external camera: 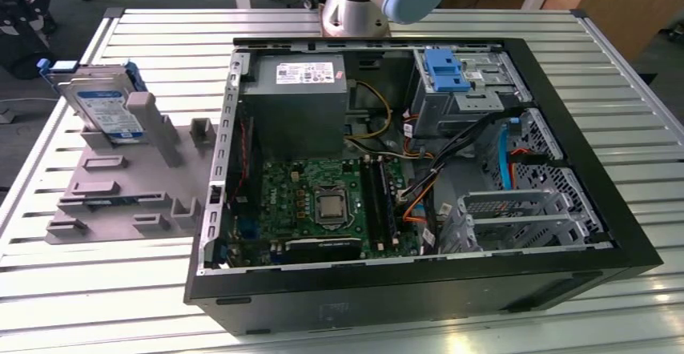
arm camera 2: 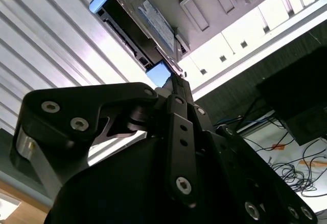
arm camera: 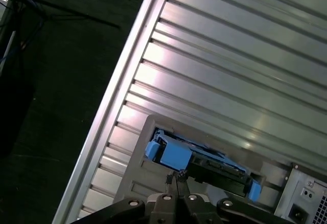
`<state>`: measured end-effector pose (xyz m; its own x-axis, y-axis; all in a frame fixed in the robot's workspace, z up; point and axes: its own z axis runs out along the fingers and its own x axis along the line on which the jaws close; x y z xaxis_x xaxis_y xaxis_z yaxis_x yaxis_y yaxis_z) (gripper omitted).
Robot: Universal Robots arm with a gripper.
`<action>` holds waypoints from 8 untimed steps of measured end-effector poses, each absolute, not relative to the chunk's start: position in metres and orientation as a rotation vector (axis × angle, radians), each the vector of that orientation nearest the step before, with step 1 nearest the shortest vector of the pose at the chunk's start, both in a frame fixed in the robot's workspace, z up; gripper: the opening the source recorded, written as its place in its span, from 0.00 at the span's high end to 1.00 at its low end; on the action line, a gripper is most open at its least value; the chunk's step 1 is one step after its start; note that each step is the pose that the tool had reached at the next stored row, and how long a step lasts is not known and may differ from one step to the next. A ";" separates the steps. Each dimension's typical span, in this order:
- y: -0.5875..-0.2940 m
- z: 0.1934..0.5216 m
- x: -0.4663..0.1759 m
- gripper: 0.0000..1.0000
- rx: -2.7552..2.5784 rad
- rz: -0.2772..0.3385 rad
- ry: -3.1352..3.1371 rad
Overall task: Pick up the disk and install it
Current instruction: 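Pick up the disk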
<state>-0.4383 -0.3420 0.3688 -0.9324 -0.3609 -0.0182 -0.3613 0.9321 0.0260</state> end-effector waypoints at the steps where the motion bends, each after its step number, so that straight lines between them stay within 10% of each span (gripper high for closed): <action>1: -0.342 0.369 -0.438 0.89 -0.578 0.045 3.074; 8: -0.342 0.369 -0.438 0.89 -0.596 0.045 3.071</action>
<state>-0.4383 -0.3420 0.3688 -0.9274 -0.3737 -0.0181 -0.3741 0.9270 0.0260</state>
